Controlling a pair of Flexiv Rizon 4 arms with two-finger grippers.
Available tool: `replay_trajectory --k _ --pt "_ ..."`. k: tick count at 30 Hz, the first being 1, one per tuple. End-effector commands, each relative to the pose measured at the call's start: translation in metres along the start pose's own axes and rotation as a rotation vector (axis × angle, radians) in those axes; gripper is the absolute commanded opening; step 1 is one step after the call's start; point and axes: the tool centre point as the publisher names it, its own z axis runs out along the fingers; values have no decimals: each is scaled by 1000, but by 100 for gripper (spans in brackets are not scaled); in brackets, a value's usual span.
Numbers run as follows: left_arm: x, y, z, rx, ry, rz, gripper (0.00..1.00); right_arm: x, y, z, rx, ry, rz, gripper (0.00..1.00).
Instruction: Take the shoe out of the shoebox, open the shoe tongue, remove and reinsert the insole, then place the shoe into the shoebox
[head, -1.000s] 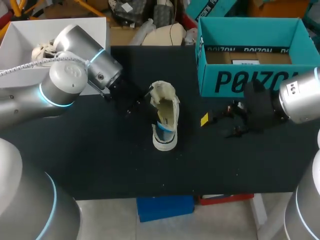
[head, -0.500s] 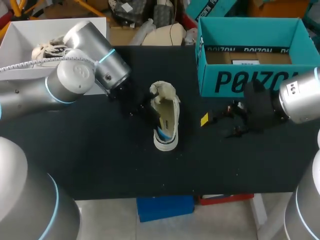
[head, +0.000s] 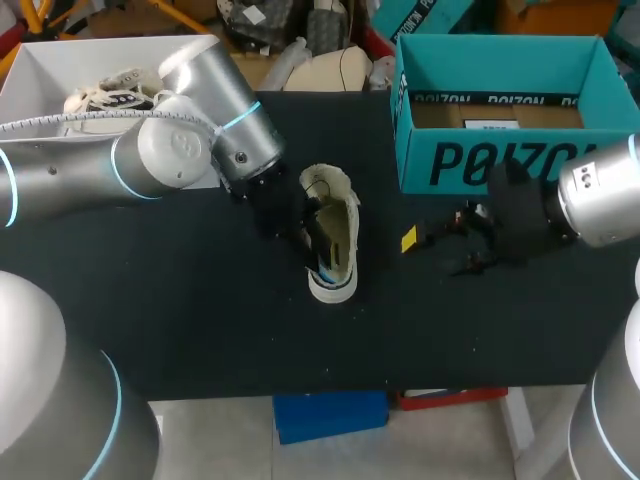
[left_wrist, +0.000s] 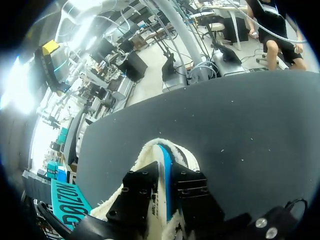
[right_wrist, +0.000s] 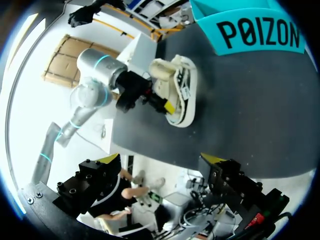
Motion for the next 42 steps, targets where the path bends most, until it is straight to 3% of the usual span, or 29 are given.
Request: replay_trajectory --k 1,3,9,13,15,21,30,42 --pt "-1 -1 -7 -8 8 -6 63 1 0 0 1 -1 1 100" --pt "-6 -3 -14 -10 -14 -6 70 1 0 0 1 -1 1 100" --pt "-27 -9 -36 -1 -105 3 67 1 0 0 1 -1 1 100" --pt "-39 -13 -39 -51 -133 36 32 1 0 0 1 -1 1 100" --pt "-39 -17 -36 -78 -71 53 0 1 0 0 1 -1 1 100" --pt "-28 -9 -34 -169 96 136 0 1 0 0 1 -1 1 100" --pt "-12 -5 -37 -215 251 176 0 1 0 0 1 -1 1 100" --pt "-3 1 -14 -247 286 208 0 1 0 0 1 -1 1 100"
